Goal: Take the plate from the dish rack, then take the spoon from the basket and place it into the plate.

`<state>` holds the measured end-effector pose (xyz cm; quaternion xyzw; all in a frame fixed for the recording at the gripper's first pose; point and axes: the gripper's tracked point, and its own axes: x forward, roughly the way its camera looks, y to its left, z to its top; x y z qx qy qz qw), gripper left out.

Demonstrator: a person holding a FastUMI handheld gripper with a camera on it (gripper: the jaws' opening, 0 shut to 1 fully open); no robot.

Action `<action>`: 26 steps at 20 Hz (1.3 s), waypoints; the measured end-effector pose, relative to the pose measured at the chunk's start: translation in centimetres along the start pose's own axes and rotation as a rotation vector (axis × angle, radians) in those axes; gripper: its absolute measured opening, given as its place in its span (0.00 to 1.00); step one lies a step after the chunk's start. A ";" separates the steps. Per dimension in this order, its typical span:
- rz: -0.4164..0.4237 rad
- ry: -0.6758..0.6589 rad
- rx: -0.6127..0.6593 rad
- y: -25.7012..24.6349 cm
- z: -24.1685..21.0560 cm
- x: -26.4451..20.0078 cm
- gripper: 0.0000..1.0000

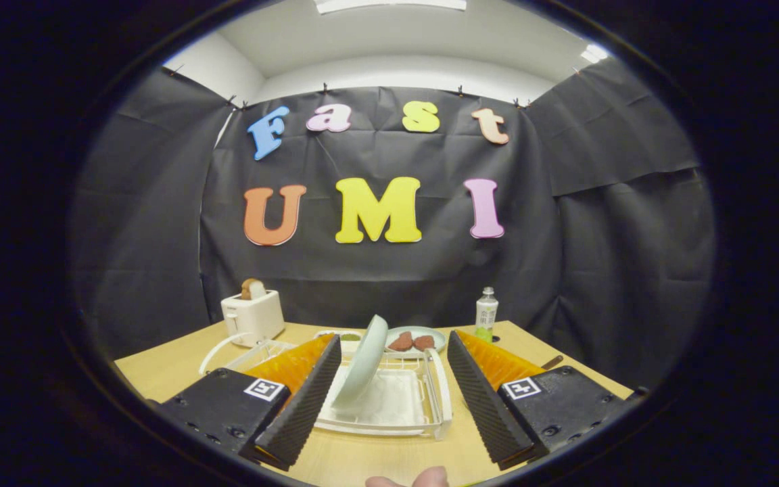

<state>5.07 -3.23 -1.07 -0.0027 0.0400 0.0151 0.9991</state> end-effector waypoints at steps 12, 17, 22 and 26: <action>0.108 0.320 -0.060 1.1 0.7 7.3 1.00; 0.123 0.561 0.010 1.6 0.6 11.4 1.00; 0.115 0.763 0.086 2.1 -1.3 14.0 1.00; 0.109 0.867 0.113 3.2 -3.4 16.0 1.00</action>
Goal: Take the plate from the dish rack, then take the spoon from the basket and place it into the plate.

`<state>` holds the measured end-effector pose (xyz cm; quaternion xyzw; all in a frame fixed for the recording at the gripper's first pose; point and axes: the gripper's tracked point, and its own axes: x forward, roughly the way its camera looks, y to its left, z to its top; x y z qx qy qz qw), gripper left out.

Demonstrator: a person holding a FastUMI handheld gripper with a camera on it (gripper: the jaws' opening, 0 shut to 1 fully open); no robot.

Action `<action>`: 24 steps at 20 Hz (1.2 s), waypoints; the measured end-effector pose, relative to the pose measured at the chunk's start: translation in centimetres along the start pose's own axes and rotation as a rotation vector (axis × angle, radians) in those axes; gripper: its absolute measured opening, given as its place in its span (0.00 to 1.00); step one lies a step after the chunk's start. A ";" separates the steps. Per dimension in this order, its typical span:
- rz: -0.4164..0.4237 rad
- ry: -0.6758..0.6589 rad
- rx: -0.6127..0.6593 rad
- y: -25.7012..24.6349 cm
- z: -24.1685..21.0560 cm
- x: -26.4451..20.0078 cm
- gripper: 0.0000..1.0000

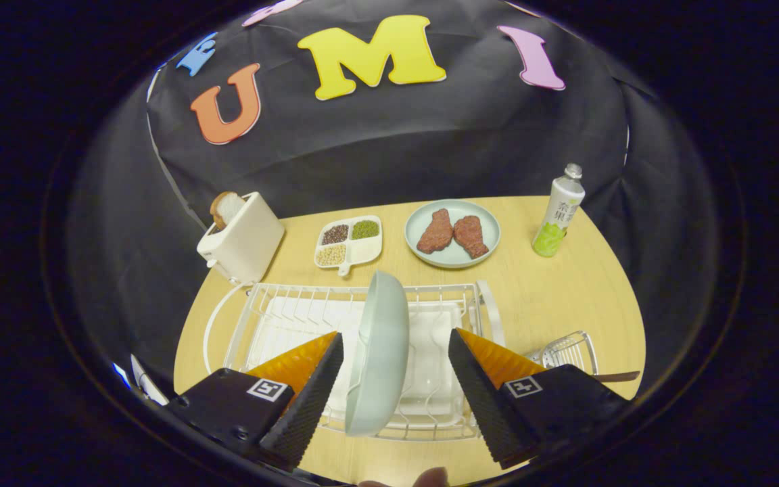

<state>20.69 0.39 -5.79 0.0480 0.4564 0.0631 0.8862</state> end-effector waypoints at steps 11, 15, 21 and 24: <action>-0.106 0.083 0.050 0.9 -0.5 1.3 0.58; -0.170 0.070 0.063 0.3 -0.6 0.7 0.36; -0.263 0.026 0.052 -0.1 0.1 -0.9 0.32; -0.294 -0.017 0.030 -0.2 1.0 -2.6 0.32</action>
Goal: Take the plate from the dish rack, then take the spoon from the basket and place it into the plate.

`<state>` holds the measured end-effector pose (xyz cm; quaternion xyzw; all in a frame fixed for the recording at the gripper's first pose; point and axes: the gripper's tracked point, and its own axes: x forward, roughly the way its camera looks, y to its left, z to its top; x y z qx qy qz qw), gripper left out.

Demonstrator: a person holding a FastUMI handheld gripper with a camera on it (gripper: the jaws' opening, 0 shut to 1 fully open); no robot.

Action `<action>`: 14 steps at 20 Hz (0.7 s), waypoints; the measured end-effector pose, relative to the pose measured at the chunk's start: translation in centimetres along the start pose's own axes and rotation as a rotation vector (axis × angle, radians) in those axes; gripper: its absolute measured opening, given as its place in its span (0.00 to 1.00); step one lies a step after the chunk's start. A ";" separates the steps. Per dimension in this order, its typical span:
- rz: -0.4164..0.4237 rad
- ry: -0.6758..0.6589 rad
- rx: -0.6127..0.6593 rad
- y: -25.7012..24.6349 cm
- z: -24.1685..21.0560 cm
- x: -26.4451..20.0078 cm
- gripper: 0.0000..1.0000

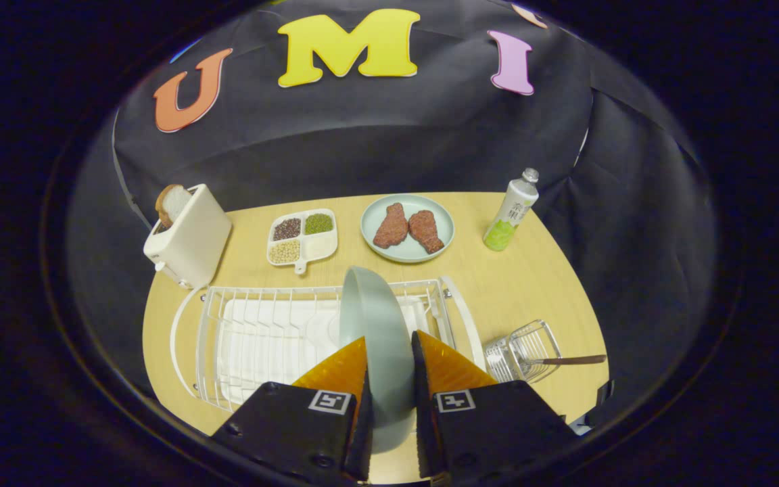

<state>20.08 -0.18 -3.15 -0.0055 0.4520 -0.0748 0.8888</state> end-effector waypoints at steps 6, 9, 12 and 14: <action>0.130 -0.041 0.023 1.1 -1.2 -3.9 0.26; 0.213 -0.037 0.053 0.7 -4.2 -5.8 0.26; 0.292 -0.011 0.074 -0.2 -9.0 -7.1 0.26; 0.328 0.010 0.096 -1.1 -12.2 -7.2 0.26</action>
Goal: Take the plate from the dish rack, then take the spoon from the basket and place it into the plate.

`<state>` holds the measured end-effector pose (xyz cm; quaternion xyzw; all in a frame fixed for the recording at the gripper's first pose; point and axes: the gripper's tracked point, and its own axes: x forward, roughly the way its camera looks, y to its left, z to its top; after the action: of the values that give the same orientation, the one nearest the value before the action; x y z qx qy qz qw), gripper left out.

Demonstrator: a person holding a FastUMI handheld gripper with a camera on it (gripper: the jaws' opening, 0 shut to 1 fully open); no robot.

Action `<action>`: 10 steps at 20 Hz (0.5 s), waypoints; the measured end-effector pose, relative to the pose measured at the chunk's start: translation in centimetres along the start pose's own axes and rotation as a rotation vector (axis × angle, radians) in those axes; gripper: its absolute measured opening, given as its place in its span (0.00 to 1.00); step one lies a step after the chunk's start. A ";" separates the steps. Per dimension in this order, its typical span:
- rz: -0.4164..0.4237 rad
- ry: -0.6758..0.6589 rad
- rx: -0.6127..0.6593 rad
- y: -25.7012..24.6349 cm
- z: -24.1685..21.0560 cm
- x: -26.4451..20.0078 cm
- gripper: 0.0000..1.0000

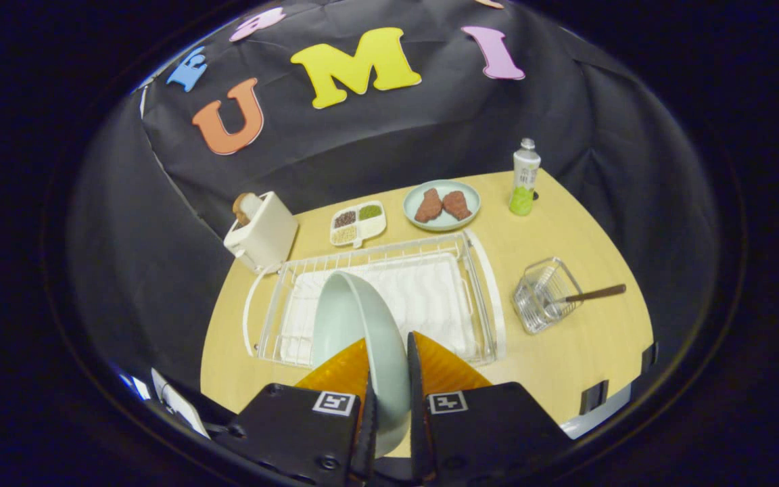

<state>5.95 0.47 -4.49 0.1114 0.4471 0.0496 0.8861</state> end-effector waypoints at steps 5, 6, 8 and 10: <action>0.045 0.087 0.076 -2.3 -7.8 2.0 0.26; 0.057 0.105 0.081 -2.4 -9.2 2.6 0.26; 0.067 0.134 0.078 -2.7 -11.3 3.9 0.26; 0.073 0.155 0.082 -2.9 -12.5 5.2 0.26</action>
<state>-1.02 0.58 -16.47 0.1596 0.5118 0.0721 0.8410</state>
